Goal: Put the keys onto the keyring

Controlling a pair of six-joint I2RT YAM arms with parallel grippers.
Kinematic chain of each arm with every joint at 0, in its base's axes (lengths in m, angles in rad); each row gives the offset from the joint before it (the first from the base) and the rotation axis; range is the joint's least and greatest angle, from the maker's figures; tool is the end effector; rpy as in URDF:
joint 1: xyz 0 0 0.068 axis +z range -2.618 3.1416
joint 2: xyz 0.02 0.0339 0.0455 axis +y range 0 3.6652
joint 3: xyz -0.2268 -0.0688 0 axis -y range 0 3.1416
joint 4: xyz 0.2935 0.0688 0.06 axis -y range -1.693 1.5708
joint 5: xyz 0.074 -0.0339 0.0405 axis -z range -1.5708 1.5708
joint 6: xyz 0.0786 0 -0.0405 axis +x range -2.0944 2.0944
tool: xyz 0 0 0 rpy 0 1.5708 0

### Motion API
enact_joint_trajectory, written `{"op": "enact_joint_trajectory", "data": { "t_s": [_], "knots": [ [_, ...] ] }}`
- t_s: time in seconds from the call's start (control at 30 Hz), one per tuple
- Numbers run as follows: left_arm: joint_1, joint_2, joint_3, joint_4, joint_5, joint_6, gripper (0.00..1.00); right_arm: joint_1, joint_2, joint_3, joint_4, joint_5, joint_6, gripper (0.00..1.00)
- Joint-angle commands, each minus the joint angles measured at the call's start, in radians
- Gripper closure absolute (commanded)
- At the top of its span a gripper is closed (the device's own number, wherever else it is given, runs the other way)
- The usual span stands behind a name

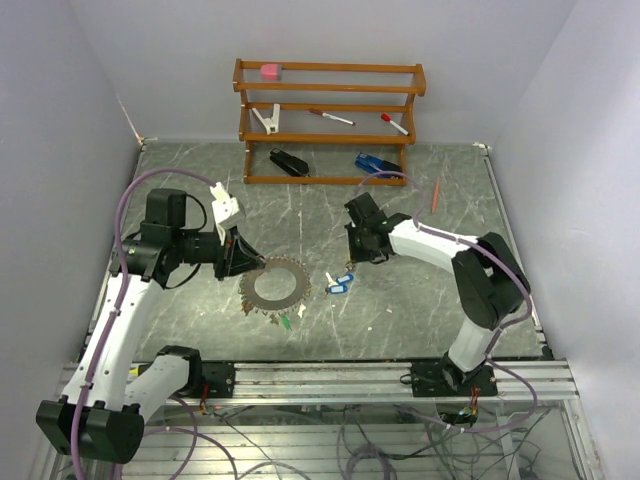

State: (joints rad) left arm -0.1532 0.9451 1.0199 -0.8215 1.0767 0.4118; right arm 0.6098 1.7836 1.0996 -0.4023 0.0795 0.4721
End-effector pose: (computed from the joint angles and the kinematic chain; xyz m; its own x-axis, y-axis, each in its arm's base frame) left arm 0.2435 -0.1076 0.3035 -0.3306 0.2431 -0.9119 0.9202 0.2977 -0.2542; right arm 0.3350 0.2264 0.0614 -0.8919 -0.0701 -0.4468 -0.1516 0.9771 0.1492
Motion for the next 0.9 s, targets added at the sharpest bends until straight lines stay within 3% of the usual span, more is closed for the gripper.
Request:
{"op": "enact_joint_trajectory", "data": {
  "t_s": [0.0,0.17,0.33,0.57,0.87],
  "knots": [
    [0.011,0.012,0.060,-0.035,0.031,0.011,0.93,-0.005,-0.136,0.024,-0.046,0.013,-0.037,1.00],
    [0.011,0.053,0.137,-0.108,0.030,0.025,0.93,-0.005,-0.338,0.056,-0.089,-0.010,-0.085,1.00],
    [0.011,0.041,0.119,-0.023,-0.067,-0.072,0.93,-0.004,-0.470,0.115,-0.120,-0.128,-0.066,1.00],
    [0.011,0.029,0.076,0.037,-0.166,-0.069,0.93,0.036,-0.494,0.218,-0.169,-0.280,0.011,1.00],
    [0.011,0.065,0.067,0.084,-0.206,-0.076,0.93,0.220,-0.445,0.288,-0.083,-0.327,0.145,1.00]
  ]
}}
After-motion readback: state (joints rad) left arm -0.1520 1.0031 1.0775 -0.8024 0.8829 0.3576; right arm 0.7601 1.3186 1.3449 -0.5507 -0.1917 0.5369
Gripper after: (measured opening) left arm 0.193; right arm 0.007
